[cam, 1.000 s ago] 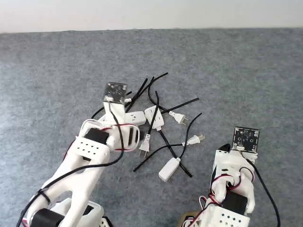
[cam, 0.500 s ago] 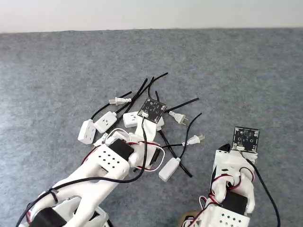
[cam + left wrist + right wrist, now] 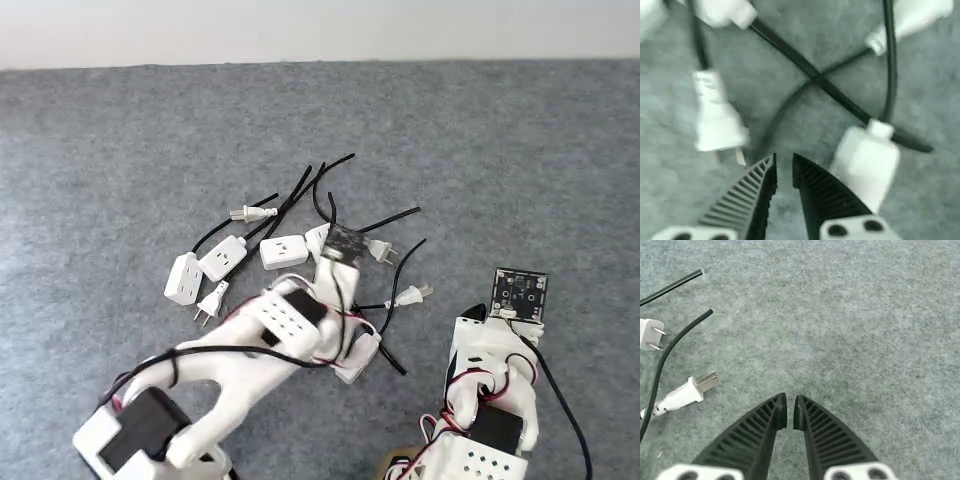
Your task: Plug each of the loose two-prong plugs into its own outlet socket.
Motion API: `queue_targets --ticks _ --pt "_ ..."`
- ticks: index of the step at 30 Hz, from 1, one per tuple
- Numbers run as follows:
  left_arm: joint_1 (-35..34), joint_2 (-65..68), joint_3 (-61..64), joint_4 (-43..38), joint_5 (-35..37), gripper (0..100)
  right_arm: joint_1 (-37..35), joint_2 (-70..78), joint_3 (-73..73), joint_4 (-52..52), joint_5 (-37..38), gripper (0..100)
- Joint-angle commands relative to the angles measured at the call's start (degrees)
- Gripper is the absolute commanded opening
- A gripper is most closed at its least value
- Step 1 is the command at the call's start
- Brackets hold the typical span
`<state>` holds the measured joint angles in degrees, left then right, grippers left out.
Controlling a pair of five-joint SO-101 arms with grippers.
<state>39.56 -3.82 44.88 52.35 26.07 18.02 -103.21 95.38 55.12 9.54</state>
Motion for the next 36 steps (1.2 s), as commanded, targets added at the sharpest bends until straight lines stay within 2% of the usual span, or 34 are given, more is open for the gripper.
queue_targets --ticks 1,8,14,36 --pt "5.4 -0.1 -3.3 1.0 0.7 4 0.3 -0.7 1.1 -1.1 0.7 4.3" --pt "12.5 -8.7 0.5 0.4 1.4 2 0.3 -0.7 1.1 -1.4 0.7 4.3" --pt "12.6 -10.5 5.0 -6.1 1.2 2 0.3 -0.7 1.1 -1.4 0.7 4.3" --pt "12.6 -10.9 0.5 -6.2 1.3 2 0.3 -0.7 1.1 -1.4 0.7 4.3"
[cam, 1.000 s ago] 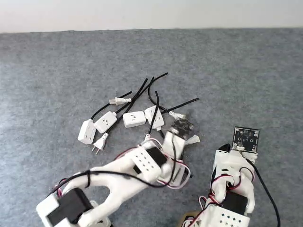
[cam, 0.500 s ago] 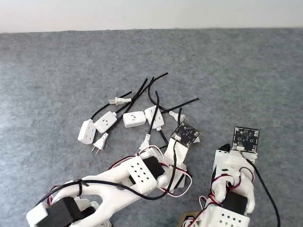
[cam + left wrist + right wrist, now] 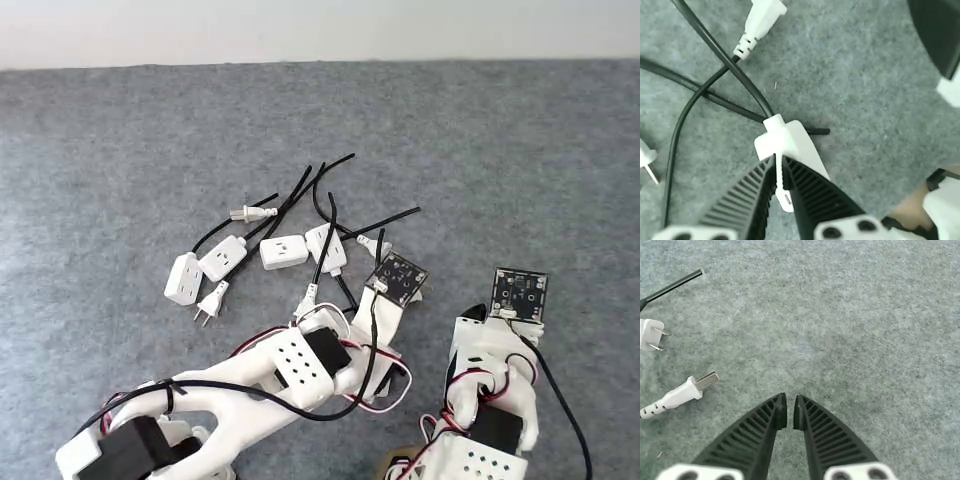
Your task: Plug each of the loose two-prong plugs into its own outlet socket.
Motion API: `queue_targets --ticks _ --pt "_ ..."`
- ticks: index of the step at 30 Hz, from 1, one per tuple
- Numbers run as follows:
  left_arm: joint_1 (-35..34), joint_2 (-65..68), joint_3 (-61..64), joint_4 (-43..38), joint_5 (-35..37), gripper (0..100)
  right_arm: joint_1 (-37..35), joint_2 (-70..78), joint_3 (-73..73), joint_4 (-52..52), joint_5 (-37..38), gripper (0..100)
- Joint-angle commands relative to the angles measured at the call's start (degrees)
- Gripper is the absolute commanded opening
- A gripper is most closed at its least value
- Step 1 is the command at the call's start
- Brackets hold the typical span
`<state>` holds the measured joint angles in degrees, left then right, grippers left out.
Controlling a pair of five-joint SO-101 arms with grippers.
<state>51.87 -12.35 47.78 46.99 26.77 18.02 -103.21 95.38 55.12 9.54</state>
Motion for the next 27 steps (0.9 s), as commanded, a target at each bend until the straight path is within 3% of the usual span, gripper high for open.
queue_targets --ticks 1,8,12,20,27 --pt "0.4 -2.4 -2.5 -0.9 0.7 2 0.3 -0.7 1.1 -1.4 0.7 4.3" --pt "4.4 -1.3 -2.3 -1.1 0.8 2 0.3 -0.7 1.1 -1.4 0.6 4.3" --pt "4.8 1.9 0.1 -6.4 0.9 2 0.6 -0.7 1.1 -1.4 0.6 4.3" --pt "4.7 5.5 -3.7 -4.0 5.5 2 0.4 -0.7 1.1 -1.5 0.6 4.3" --pt "2.0 -9.1 -3.2 0.6 5.2 2 0.3 -0.7 1.1 -1.5 0.6 4.3"
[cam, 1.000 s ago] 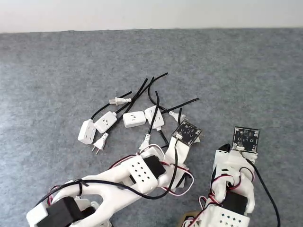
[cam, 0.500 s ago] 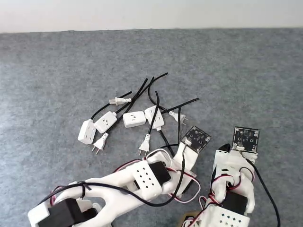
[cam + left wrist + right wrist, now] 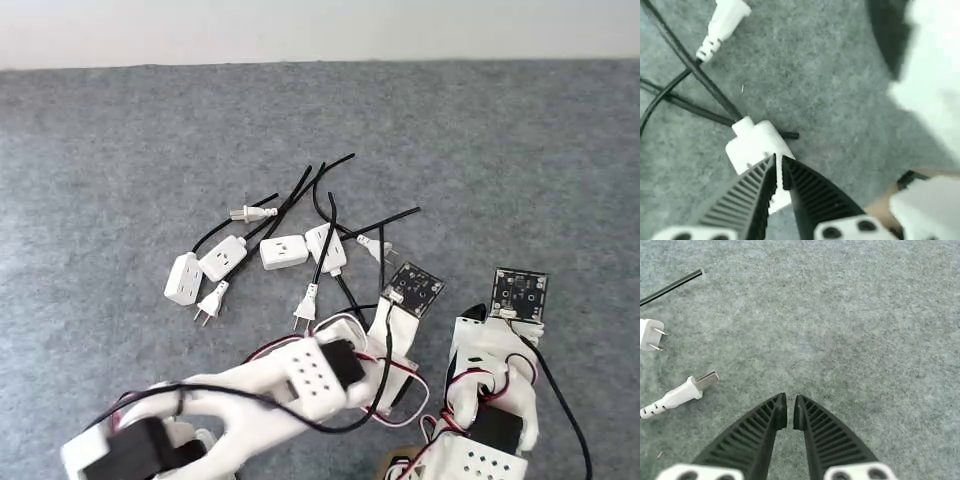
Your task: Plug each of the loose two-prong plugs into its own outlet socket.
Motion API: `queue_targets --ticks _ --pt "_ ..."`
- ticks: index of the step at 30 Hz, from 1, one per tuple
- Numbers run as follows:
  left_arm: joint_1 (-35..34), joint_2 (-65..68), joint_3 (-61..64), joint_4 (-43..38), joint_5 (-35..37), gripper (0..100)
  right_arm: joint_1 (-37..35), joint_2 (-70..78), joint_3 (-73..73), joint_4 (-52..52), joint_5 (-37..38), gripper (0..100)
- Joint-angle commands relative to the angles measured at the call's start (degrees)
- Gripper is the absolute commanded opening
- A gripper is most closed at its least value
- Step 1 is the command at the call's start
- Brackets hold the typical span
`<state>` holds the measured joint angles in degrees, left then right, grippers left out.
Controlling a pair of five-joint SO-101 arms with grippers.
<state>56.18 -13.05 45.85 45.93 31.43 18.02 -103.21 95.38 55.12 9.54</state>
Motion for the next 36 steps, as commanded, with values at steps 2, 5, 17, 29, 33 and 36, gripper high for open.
queue_targets --ticks 2,5,17,29,33,36 --pt "-5.7 -13.4 -0.3 2.4 0.5 3 0.3 -0.7 1.1 -1.5 0.6 4.3" --pt "-8.4 -19.0 3.0 2.4 1.1 13 0.3 -0.7 1.1 -1.5 0.6 4.3" --pt "-8.4 -13.5 12.6 -5.5 10.5 34 0.7 -0.7 1.1 -1.4 0.6 4.3" --pt "-5.1 6.9 -1.0 2.7 14.0 34 0.3 -0.7 1.1 -1.5 0.6 4.3" --pt "0.0 8.5 -2.9 3.9 13.7 23 0.3 -0.7 1.1 -1.5 0.6 4.3" --pt "1.6 8.4 -2.9 2.2 10.4 8 0.3 -0.7 1.1 -1.5 0.6 4.3"
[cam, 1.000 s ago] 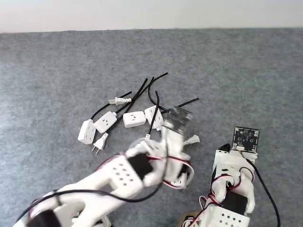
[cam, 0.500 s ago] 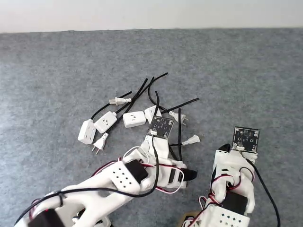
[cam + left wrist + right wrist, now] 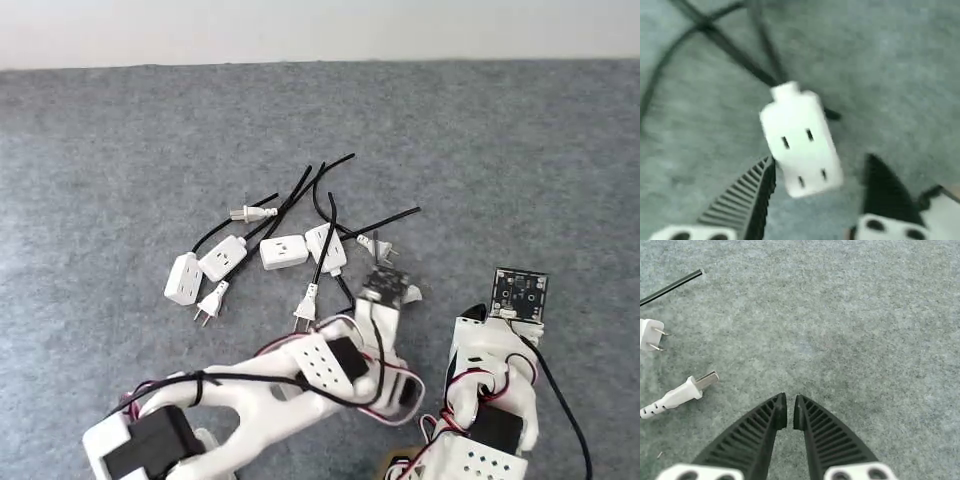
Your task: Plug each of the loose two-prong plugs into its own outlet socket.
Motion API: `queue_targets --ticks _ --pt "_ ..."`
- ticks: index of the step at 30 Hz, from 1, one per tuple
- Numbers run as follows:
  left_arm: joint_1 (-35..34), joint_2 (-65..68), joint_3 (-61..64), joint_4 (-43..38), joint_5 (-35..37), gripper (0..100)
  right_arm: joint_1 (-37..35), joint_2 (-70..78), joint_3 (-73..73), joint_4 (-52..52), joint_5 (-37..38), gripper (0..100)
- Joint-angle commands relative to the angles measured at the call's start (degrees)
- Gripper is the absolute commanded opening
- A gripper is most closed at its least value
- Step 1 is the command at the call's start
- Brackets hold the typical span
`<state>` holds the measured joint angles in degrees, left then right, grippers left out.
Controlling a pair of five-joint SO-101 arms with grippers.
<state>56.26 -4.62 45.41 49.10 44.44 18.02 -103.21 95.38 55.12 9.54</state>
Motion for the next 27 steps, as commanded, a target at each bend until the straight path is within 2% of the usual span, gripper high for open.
queue_targets --ticks 1,4,9,17,24,27 --pt "1.5 0.0 -2.5 -1.4 -4.8 5 0.3 -0.7 1.1 -1.5 0.6 4.3" --pt "1.3 0.0 -2.5 -1.1 -9.0 3 0.3 -0.7 1.1 -1.5 0.6 4.3" --pt "0.0 -0.1 -2.6 1.5 -11.5 3 0.3 -0.7 1.1 -1.5 0.6 4.3" --pt "-16.9 -0.1 -2.7 1.8 -13.3 1 0.6 -0.7 1.1 -1.5 0.6 4.3" --pt "-23.1 0.1 -6.3 7.4 -12.8 1 0.7 -0.7 1.1 -1.5 0.6 4.3" --pt "-23.8 0.5 -6.5 7.6 -12.8 1 0.6 -0.7 1.1 -1.5 0.6 4.3"
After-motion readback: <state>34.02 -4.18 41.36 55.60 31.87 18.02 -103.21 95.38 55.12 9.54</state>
